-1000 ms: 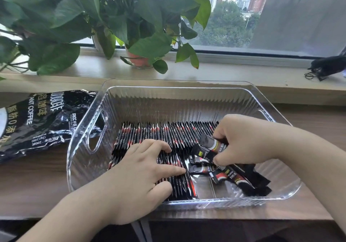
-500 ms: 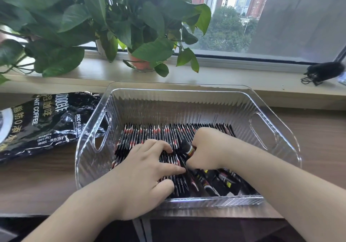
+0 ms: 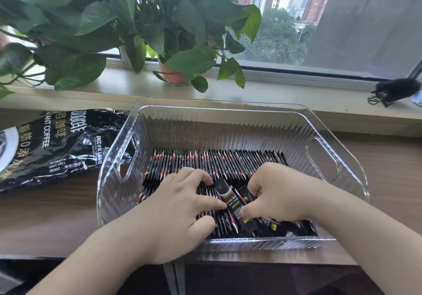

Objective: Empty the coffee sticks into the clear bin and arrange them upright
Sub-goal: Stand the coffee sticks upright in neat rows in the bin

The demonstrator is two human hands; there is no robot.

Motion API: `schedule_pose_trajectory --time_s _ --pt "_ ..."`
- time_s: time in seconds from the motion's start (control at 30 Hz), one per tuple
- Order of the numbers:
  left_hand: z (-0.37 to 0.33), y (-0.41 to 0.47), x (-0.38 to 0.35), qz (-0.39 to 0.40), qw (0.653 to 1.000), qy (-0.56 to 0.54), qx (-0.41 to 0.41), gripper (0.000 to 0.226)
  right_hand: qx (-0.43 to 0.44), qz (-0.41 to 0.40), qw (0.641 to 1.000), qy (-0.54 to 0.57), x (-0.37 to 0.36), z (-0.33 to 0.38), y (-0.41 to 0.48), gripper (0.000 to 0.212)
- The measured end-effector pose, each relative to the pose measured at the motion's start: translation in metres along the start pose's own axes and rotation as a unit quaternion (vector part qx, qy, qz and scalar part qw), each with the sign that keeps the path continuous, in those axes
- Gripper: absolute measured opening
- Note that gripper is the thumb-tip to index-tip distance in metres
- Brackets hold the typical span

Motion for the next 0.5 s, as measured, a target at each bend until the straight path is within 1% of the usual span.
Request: schedule_pose_trajectory --time_s 0.13,0.23,0.33,0.5 --pt "0.002 0.000 0.001 -0.012 1.000 0.003 0.008 0.062 0.011 -0.048 0.998 0.034 0.004 0.004 -0.001 0.058" --pt "0.001 -0.001 0.002 -0.017 1.000 0.006 0.005 0.059 -0.005 -0.059 0.997 0.040 0.007 0.000 0.000 0.059" --pt "0.001 -0.001 0.002 -0.015 1.000 0.007 0.004 0.058 -0.021 -0.056 0.997 0.038 0.008 -0.003 0.002 0.058" --pt "0.003 -0.001 0.000 -0.016 1.000 0.003 0.009 0.061 -0.052 -0.029 0.998 0.016 -0.004 0.001 0.004 0.056"
Point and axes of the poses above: each hand's wrist, its own y-axis towards the middle knuckle, its own x-axis out of the back of the hand, z = x × y, the point moved 10 cm from there along y, towards the middle knuckle, and after that the axes turned 15 degrees about -x, right-handed, at the moved point
